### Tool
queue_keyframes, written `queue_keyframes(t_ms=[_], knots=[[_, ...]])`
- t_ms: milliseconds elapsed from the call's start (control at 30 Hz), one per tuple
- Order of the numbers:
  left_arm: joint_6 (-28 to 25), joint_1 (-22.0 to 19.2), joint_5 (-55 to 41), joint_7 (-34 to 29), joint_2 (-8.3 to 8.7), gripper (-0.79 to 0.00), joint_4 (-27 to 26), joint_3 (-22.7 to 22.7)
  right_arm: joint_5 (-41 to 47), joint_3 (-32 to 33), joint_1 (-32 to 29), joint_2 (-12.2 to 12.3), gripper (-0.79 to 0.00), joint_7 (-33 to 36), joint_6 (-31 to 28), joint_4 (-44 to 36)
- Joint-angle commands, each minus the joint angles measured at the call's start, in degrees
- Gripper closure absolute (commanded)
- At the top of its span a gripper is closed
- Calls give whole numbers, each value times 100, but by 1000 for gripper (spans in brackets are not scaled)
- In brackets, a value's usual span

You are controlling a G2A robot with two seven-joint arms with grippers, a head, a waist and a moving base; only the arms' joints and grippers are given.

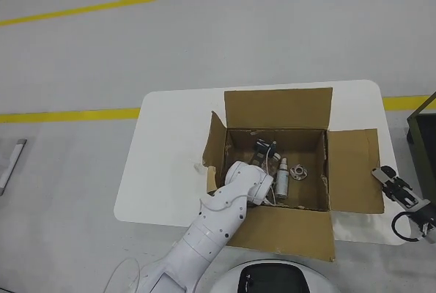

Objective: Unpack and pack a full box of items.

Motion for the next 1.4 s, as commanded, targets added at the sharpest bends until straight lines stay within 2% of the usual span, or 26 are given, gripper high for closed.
queue_keyframes(t_ms=[0,100,167,200,233,267,300,333,367,400,533,700,867,1067,1233,1367], knots=[[-9,-2,12,4,-13,-785,23,-6,-2,1,3,0,0,-2,-2,-3],[-31,-5,36,22,-31,-785,67,-15,-2,-2,3,-1,0,-1,3,-2],[-47,-5,42,34,-44,-646,95,-22,-2,-1,5,-1,0,2,9,-6],[-58,-5,44,41,-50,-619,111,-25,-2,-1,6,-2,0,3,11,-6],[-63,-5,45,46,-57,-536,128,-30,-10,-1,6,-1,0,6,13,-7],[-67,-5,50,54,-63,-489,143,-34,-15,-1,7,-1,0,6,16,-8],[-71,-4,55,63,-69,-406,156,-38,-16,-4,8,-1,0,13,11,-9],[-85,-3,58,68,-74,-268,167,-40,-15,-4,10,-1,0,15,10,-8],[-90,0,41,72,-80,-34,173,-54,-15,-4,11,-1,0,16,9,-7],[-96,7,14,91,-85,0,165,-73,-8,-5,14,-2,0,12,7,-9],[-156,36,-41,134,-89,0,-3,-159,12,5,32,-3,0,-7,25,-6],[-173,115,-97,60,-59,0,-546,-361,84,46,80,-2,0,-23,56,6],[-46,334,-60,-156,24,0,-1495,-715,127,112,120,5,0,9,80,2],[63,752,434,-555,185,0,-2800,-1259,159,191,134,9,0,18,88,48],[96,1022,973,-933,283,0,-3627,-1610,165,231,153,10,0,-5,118,75],[49,1153,1201,-1082,323,0,-4074,-1804,158,234,160,8,0,-25,134,86]])
